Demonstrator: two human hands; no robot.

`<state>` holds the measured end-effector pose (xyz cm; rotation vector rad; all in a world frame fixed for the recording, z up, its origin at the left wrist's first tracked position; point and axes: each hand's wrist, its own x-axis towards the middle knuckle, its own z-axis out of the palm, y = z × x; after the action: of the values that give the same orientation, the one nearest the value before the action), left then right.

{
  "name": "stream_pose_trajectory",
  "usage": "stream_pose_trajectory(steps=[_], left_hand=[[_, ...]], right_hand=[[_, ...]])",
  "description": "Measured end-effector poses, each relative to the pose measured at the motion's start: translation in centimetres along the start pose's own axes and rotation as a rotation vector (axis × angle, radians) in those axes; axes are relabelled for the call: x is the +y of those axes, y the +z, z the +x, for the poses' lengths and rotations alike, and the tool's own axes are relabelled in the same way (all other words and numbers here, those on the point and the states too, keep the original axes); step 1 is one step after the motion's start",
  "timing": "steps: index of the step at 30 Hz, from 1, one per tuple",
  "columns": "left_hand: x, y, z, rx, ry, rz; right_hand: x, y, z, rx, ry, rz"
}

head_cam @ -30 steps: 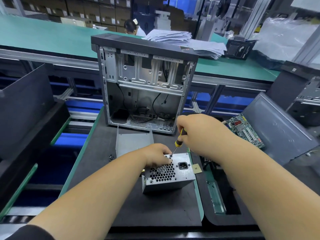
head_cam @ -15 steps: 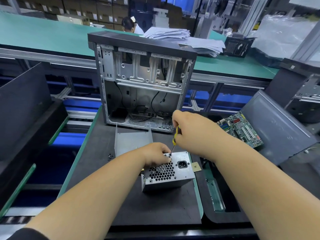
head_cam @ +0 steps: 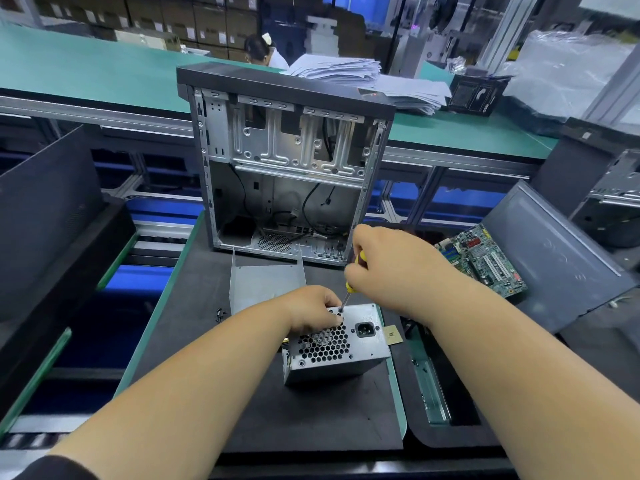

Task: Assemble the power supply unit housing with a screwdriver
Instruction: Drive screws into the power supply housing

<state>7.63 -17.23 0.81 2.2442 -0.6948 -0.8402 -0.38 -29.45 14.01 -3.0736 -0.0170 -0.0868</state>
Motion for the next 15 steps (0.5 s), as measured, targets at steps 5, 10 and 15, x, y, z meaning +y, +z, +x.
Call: stream_pose_trajectory(steps=[5,10,15], left_hand=[[0.1,-0.1,0.0,0.0,-0.006,0.003],[0.1,0.0,-0.2,-0.004,0.003,0.009],[0.2,-0.1,-0.1,-0.007,-0.003,-0.008]], right_hand=[[0.2,-0.2,0.2,0.052,-0.078,-0.069],[0.5,-0.2,0.9,-0.017,0.307,-0.319],[0.9,0.2,0.6,-0.02,0.234,-0.155]])
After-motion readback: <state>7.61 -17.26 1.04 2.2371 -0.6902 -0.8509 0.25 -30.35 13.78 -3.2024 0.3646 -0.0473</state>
